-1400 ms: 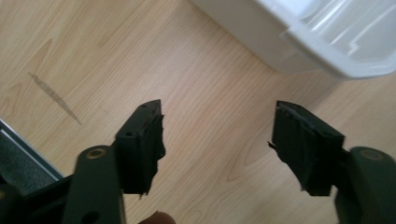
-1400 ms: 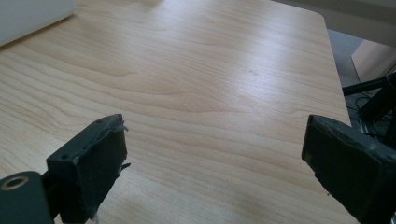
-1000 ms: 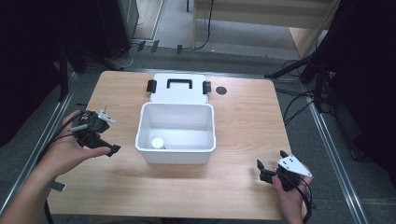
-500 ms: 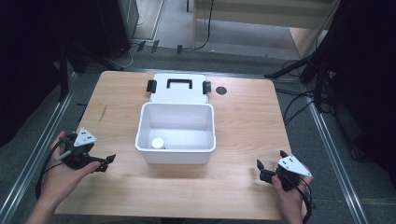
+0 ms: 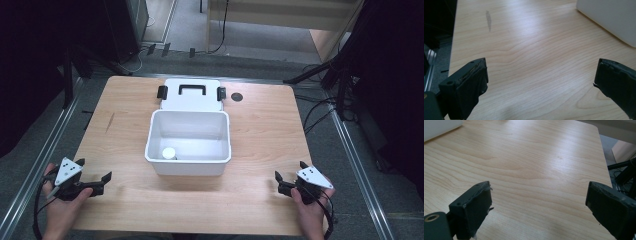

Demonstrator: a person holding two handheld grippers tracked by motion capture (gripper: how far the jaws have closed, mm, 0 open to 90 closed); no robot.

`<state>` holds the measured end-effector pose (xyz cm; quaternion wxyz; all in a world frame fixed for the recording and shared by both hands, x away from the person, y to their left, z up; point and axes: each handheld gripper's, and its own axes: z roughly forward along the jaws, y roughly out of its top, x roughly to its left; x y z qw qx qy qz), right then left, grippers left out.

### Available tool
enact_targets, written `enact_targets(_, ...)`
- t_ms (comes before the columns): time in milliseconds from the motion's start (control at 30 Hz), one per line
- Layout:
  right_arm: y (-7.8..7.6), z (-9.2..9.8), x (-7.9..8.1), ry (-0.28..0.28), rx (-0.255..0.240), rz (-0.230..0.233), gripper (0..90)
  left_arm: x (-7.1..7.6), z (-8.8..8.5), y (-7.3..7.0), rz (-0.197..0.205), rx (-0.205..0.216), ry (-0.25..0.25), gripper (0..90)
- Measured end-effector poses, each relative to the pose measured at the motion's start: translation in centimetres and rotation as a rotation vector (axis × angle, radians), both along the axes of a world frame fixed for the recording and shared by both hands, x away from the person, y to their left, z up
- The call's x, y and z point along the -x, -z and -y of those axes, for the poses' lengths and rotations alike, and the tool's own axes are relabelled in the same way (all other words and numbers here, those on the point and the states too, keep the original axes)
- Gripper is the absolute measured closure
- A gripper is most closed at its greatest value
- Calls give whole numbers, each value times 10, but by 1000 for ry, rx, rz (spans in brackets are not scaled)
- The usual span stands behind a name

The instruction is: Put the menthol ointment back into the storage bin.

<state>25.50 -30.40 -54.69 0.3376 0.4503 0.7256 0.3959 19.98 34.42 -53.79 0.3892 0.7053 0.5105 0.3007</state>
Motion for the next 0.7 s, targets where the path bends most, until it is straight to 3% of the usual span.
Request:
enact_targets(167,0,0,0,1,1,0,69,4,-11,7,22,29,-42,0)
enact_targets(300,0,0,0,1,0,2,69,6,-16,8,47,76,-75,0)
enact_targets(367,0,0,0,2,-3,0,69,5,-18,11,36,110,-70,0)
enact_targets(467,0,0,0,0,-4,2,69,4,-16,12,41,103,-66,0)
enact_targets(600,0,0,0,1,-5,2,69,2,-10,14,35,53,-54,0)
enact_targets(700,0,0,0,3,-5,0,69,2,-11,14,41,77,-34,0)
